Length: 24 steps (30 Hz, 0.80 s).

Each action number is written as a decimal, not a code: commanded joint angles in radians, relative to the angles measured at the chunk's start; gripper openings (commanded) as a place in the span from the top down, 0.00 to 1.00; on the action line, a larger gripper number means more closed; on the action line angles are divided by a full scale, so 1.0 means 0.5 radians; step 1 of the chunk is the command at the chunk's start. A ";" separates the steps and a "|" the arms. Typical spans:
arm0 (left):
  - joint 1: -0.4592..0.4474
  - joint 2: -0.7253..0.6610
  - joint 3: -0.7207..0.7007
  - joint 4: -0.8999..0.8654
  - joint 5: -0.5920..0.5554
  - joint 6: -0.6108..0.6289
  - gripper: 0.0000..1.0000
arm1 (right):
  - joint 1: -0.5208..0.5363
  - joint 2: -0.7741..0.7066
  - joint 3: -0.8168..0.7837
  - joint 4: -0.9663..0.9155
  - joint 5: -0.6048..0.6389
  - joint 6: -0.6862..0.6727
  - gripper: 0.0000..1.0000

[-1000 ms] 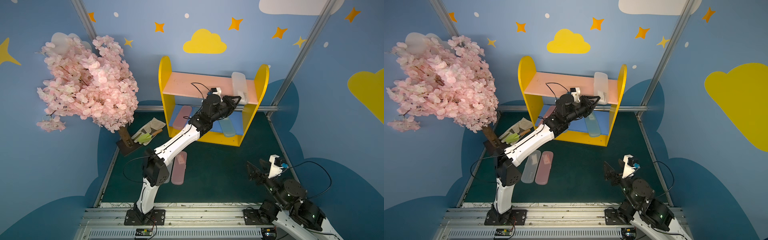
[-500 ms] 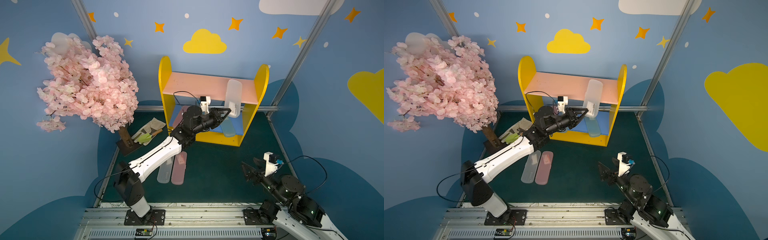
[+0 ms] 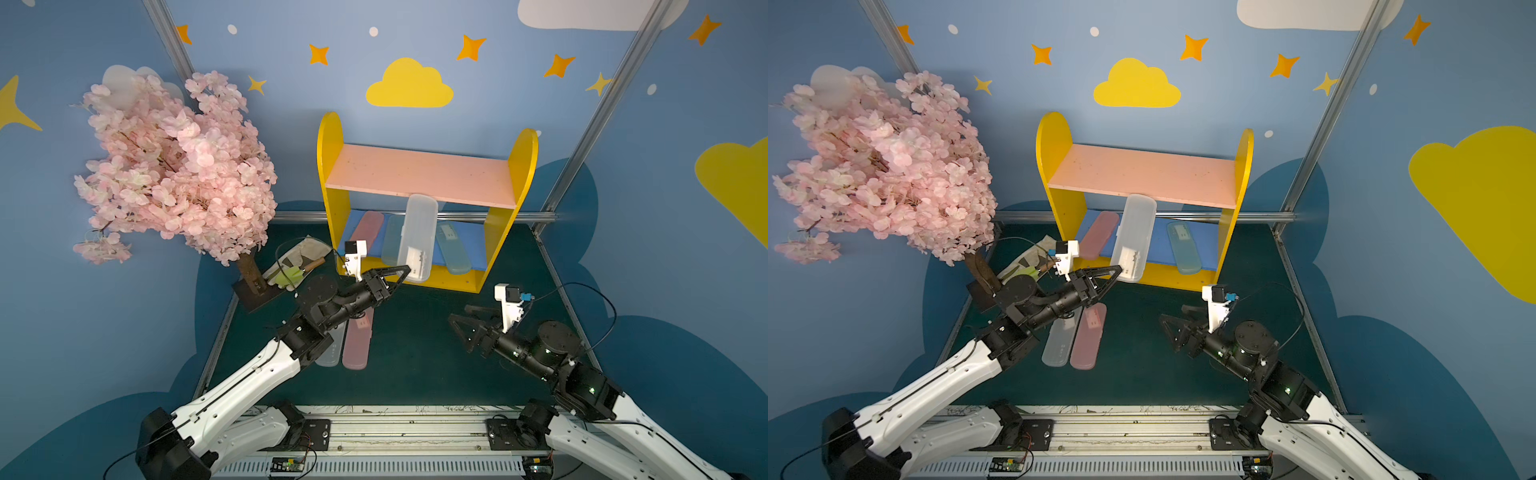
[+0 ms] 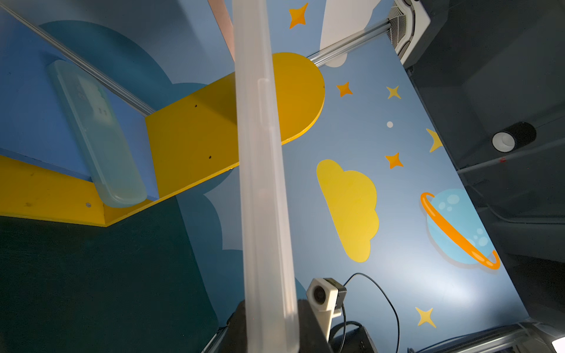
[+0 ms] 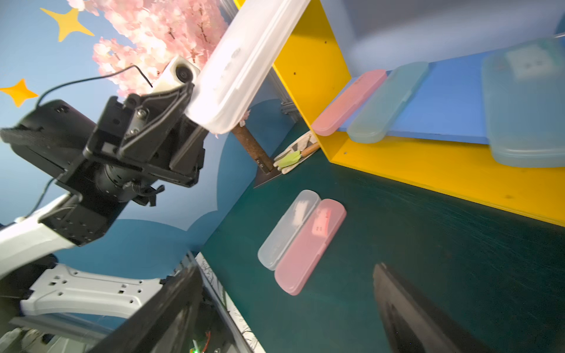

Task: Remove the pencil cases from the shelf
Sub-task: Pick up the pencil case from the shelf, then place the pencil case at the center of the board.

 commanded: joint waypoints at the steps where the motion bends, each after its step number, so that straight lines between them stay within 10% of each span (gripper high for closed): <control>1: 0.005 -0.157 -0.112 0.087 0.093 0.057 0.97 | -0.015 0.134 0.077 0.310 -0.225 0.177 0.10; 24: -0.008 -0.673 -0.427 -0.006 0.237 0.151 0.97 | -0.224 0.901 0.449 1.042 -0.849 0.800 0.30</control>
